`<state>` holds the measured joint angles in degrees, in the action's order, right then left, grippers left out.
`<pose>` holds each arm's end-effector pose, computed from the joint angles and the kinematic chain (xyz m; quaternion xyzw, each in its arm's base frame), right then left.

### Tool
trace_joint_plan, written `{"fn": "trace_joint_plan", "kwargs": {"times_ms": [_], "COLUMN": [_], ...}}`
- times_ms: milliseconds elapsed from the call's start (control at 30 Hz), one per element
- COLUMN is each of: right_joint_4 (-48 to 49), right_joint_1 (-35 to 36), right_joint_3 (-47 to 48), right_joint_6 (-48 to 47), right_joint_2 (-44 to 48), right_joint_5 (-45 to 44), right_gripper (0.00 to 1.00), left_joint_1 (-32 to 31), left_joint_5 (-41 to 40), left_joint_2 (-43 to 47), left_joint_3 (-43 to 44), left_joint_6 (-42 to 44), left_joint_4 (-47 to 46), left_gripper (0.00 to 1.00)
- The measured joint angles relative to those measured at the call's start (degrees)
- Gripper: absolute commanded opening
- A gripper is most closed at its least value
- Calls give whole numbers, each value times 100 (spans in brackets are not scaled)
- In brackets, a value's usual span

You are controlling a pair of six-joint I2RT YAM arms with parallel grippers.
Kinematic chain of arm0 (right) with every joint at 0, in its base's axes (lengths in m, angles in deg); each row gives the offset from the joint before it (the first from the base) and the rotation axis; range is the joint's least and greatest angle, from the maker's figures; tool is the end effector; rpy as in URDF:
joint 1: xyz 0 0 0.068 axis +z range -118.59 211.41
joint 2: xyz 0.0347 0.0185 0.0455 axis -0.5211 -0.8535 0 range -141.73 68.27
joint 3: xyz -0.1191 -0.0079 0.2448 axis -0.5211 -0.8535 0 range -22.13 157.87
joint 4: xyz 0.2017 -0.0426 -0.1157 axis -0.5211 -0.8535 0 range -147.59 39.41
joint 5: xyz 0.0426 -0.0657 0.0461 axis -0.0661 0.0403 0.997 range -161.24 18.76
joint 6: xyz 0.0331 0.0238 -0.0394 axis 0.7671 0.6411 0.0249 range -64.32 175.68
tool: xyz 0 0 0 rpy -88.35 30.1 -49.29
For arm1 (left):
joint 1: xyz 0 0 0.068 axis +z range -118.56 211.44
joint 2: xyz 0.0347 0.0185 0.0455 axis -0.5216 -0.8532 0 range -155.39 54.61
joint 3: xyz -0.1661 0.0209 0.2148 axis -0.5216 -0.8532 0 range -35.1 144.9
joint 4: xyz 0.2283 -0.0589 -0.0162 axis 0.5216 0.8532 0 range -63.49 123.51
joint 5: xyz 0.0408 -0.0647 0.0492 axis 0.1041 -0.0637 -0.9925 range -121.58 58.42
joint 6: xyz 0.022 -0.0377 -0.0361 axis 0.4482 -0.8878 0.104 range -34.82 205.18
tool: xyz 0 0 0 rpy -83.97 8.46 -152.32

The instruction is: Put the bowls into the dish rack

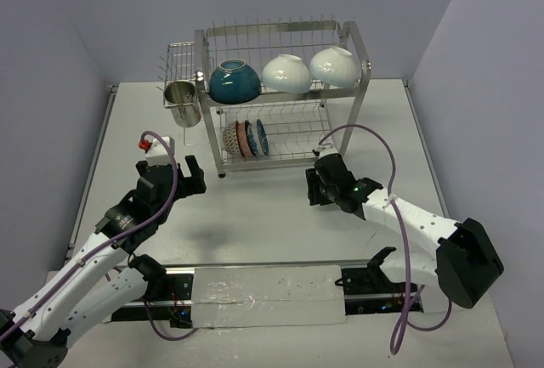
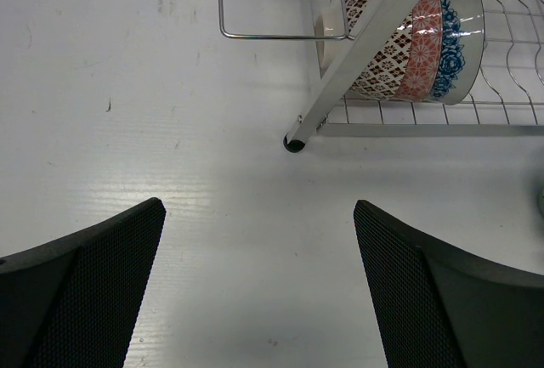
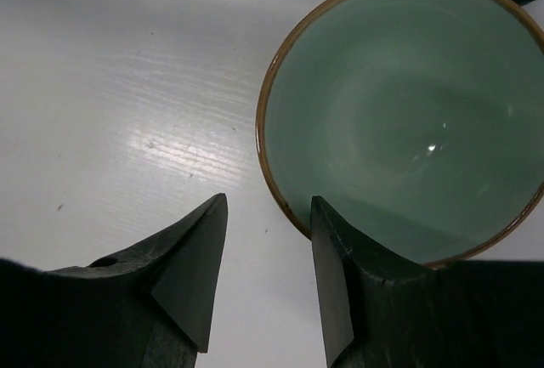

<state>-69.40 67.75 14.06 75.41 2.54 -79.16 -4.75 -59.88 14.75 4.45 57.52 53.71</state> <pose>0.1694 0.1178 0.2137 -0.1105 0.9263 0.1097 0.3433 0.1180 -0.0631 0.2909 -0.0648 0.8361 -0.0886 0.5375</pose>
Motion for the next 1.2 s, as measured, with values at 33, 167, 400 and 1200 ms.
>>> {"fn": "trace_joint_plan", "kwargs": {"times_ms": [33, 167, 400, 1200], "right_joint_4": [4, 66, 81, -144], "right_joint_1": [0, 0, 0, 22], "right_joint_3": [31, 190, 564, 885], "right_joint_6": [-24, -144, -245, -369], "right_joint_2": [-85, -407, -918, -1495], "right_joint_5": [-24, -42, -37, -304], "right_gripper": [49, 45, 42, 19], "left_joint_1": [0, 0, 11, 13], "left_joint_5": [0, -2, -2, -2], "left_joint_2": [0, 0, 2, 39], "left_joint_3": [0, 0, 0, 0], "left_joint_6": [0, 0, 0, 0], "left_joint_4": [0, 0, 0, 0], "left_gripper": [99, 99, 99, 99]}}
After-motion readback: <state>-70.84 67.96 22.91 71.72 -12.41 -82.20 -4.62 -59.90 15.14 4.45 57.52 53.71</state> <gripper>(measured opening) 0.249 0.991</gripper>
